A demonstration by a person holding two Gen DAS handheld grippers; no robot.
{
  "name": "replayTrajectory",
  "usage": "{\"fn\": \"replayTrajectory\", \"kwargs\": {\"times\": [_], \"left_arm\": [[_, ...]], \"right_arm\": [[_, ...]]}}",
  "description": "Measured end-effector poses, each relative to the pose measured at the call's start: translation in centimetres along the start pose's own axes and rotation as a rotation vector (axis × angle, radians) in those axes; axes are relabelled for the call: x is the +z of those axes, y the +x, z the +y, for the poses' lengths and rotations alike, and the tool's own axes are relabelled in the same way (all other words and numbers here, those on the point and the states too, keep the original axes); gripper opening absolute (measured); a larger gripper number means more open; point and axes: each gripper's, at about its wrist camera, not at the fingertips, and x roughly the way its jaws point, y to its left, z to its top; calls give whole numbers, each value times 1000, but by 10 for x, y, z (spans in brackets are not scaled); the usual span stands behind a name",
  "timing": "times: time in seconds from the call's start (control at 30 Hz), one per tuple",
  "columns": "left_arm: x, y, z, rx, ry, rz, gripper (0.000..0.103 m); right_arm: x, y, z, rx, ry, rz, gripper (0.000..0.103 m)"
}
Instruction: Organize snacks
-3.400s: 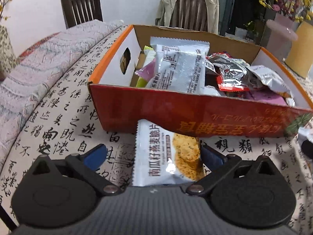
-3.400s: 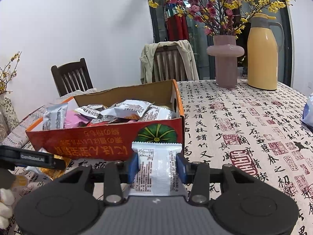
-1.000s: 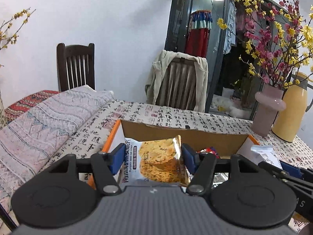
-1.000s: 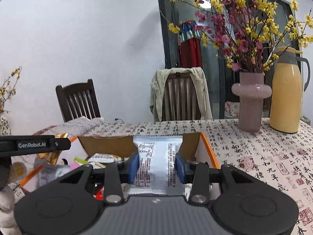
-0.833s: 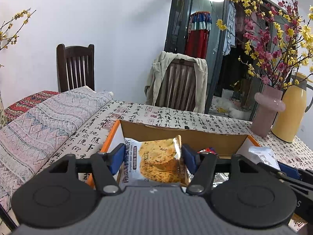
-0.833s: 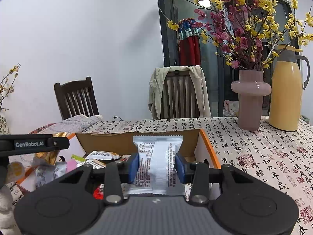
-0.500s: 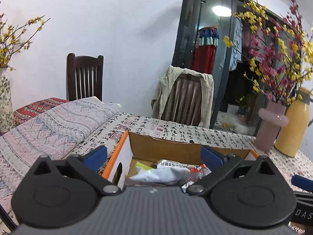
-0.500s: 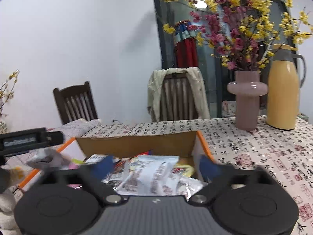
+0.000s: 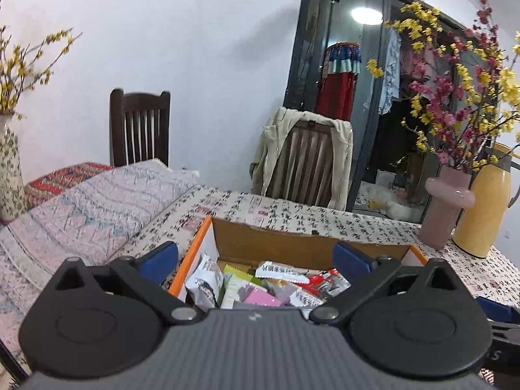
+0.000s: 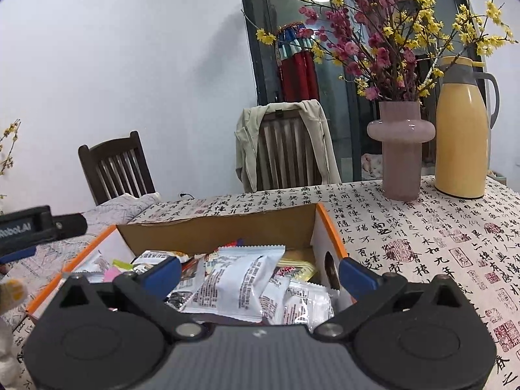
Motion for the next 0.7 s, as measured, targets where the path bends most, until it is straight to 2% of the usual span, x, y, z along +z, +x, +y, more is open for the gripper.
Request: {"fn": "replayTrajectory", "kwargs": {"times": [0.27,0.47,0.7], "left_arm": [[16,-48,-7,-44,34,-57,103],[8,-76,-5,-79,56,-17,103],[-12,-110,14,-89,63,54,103]], "right_arm": [[17,-35,3,15,2,-57,103],[15,-72,5,37,-21,-70,103],[-10,-110,1,35,-39,-24,103]]}}
